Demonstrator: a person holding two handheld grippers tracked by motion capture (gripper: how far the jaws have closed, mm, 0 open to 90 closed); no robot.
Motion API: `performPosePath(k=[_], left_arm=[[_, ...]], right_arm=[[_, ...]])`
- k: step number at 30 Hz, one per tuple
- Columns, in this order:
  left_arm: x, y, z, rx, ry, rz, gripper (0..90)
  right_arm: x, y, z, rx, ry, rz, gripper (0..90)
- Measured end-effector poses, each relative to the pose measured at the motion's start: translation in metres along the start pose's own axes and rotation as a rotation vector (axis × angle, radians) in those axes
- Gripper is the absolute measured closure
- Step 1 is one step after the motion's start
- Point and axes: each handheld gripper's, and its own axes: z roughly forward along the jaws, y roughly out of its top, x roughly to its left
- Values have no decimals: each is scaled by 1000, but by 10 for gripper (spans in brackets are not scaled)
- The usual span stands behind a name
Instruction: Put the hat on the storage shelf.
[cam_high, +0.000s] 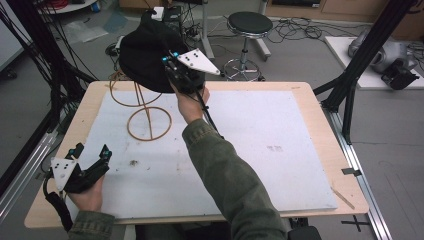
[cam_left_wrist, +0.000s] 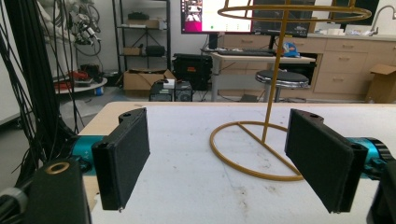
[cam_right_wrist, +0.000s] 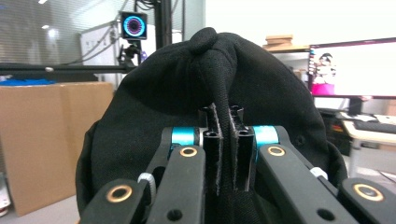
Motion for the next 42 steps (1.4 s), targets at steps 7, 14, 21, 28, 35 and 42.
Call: performPosePath(k=[7,14,21,28,35,42], left_arm=[[0,0,1,1,-9,-12,222],[1,0,0,-4,-6,-21,222],[1,-1,1,4,-11,-21,222],[2,0,1,-2,-8,-22,222],[2,0,1,-2,-8,-25,222],[3,0,0,-1,-8,-28,222]], right_arm=[[22,0,19,3,39,-12,870],[34,-9,33,22,60,-2,870],[39,-16,41,86,79,-5,869],[41,-23,47,136,94,-9,862],[45,-24,47,166,104,-15,856],[49,-32,43,194,79,-17,861]])
